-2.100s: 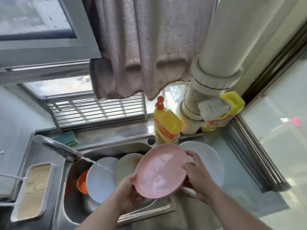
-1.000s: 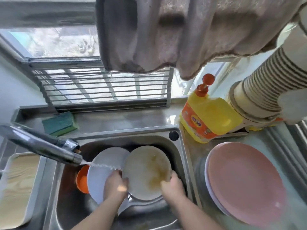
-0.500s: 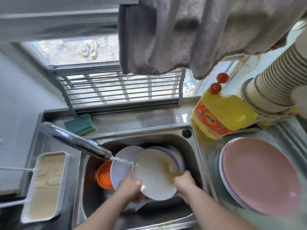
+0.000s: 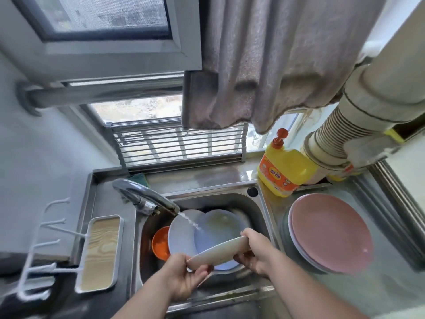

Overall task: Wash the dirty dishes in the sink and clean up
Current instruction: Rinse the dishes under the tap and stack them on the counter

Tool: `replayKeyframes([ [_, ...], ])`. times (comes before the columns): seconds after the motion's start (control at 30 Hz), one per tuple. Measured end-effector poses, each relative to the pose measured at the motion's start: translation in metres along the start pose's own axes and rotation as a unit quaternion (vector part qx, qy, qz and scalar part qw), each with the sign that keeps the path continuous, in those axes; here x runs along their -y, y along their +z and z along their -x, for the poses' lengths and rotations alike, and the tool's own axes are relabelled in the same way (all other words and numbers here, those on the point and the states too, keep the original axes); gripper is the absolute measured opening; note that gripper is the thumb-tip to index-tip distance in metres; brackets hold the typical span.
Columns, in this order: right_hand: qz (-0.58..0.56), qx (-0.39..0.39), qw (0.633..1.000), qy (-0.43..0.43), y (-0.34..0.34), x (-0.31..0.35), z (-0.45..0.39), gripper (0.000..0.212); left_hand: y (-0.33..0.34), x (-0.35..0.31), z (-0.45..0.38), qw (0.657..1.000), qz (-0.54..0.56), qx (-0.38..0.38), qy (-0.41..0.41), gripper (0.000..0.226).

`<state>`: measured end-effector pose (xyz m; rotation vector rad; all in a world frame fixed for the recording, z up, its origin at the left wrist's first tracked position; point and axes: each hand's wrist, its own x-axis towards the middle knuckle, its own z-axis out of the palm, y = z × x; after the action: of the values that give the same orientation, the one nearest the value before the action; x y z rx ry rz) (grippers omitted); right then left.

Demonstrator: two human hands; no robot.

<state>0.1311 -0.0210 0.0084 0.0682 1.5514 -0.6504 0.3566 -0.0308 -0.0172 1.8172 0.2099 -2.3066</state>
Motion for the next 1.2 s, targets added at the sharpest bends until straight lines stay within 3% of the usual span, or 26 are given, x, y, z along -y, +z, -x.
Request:
replayKeyframes([
  [0.13, -0.018, 0.026, 0.999, -0.018, 0.001, -0.001, 0.009, 0.028, -0.007, 0.000, 0.012, 1.000, -0.011, -0.003, 0.020, 0.041],
  [0.27, -0.030, 0.015, 0.999, -0.010, 0.006, -0.018, 0.005, 0.033, -0.014, -0.007, 0.028, 0.992, -0.047, -0.002, 0.113, 0.027],
  [0.4, 0.007, 0.017, 1.000, 0.011, 0.022, -0.034, 0.003, 0.035, -0.030, -0.015, 0.041, 0.974, -0.113, 0.017, 0.194, 0.076],
  [0.57, 0.046, 0.073, 0.996, -0.006, 0.053, -0.040, 0.003, 0.025, -0.045, -0.022, 0.058, 0.950, -0.166, 0.005, 0.263, 0.090],
  [0.7, 0.018, 0.090, 0.996, -0.014, 0.059, -0.034, 0.005, 0.036, -0.059, -0.024, 0.055, 0.942, -0.180, -0.015, 0.283, 0.102],
  [0.8, -0.009, 0.078, 0.996, -0.050, 0.057, -0.026, 0.001, 0.041, -0.061, -0.028, 0.045, 0.950, -0.133, -0.021, 0.283, 0.092],
  [1.03, -0.019, 0.060, 0.987, -0.145, 0.048, -0.007, 0.018, 0.038, -0.034, -0.037, 0.022, 0.965, -0.017, -0.027, 0.259, 0.033],
  [1.2, 0.020, 0.057, 0.979, -0.194, 0.031, -0.001, 0.034, 0.036, -0.018, -0.034, 0.009, 0.973, 0.012, -0.021, 0.228, 0.033],
])
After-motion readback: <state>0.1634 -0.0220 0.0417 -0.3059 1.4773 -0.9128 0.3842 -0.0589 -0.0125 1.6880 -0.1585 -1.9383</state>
